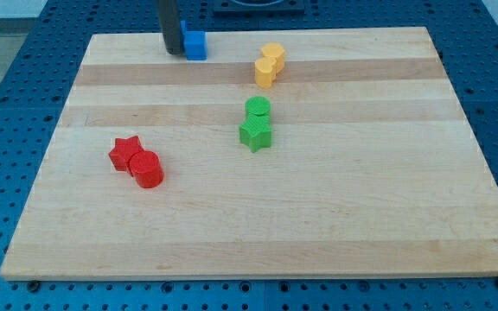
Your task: Move the blue triangle closer to blue cube
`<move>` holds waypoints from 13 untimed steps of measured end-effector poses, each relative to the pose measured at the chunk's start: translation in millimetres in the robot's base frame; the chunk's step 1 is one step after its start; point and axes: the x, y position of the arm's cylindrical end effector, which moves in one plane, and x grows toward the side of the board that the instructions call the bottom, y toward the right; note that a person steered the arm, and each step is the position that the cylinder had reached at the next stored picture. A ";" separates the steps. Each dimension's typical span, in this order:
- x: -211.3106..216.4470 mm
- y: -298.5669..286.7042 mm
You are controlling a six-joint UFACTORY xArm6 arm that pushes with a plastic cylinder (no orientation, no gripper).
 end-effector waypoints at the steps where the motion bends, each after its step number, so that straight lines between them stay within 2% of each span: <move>1: 0.3 35.4; 3: 0.6 107.0; 4: 0.6 124.7; 5: 4.1 72.2; 6: 23.6 -29.9; 7: 24.1 -109.2; 8: -34.5 -125.5; 10: -40.8 -56.5; 13: -35.7 -3.7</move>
